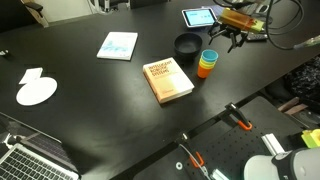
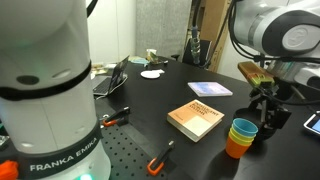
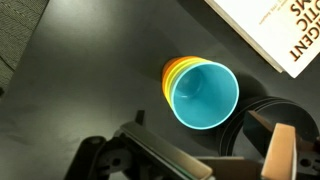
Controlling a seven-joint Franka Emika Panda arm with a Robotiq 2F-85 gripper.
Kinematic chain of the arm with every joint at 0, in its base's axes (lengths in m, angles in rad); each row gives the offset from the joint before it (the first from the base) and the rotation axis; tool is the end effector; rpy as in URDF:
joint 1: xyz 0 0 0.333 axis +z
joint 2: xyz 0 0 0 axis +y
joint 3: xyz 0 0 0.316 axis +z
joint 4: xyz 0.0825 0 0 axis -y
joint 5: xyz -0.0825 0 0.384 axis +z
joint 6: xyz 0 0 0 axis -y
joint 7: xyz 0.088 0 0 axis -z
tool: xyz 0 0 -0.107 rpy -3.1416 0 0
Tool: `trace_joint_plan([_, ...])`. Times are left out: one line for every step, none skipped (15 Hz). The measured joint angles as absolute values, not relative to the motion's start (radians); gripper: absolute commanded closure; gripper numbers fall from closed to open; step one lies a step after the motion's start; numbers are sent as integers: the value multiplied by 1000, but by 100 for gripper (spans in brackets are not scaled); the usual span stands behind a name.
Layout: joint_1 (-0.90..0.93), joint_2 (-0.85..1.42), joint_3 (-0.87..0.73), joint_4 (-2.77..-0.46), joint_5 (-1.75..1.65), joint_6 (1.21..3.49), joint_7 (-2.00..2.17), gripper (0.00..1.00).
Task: Stack the cups together.
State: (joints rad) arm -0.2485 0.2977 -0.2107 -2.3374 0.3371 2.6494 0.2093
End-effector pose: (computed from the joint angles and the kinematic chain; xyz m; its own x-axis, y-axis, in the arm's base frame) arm 0.4601 -0.2405 0.2127 0.5785 -0.8156 -0.0079 -0.8116 -0.5747 -0.1047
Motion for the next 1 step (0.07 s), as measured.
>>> trace_joint_plan([-249, 294, -213, -2336, 336, 2649, 214, 0])
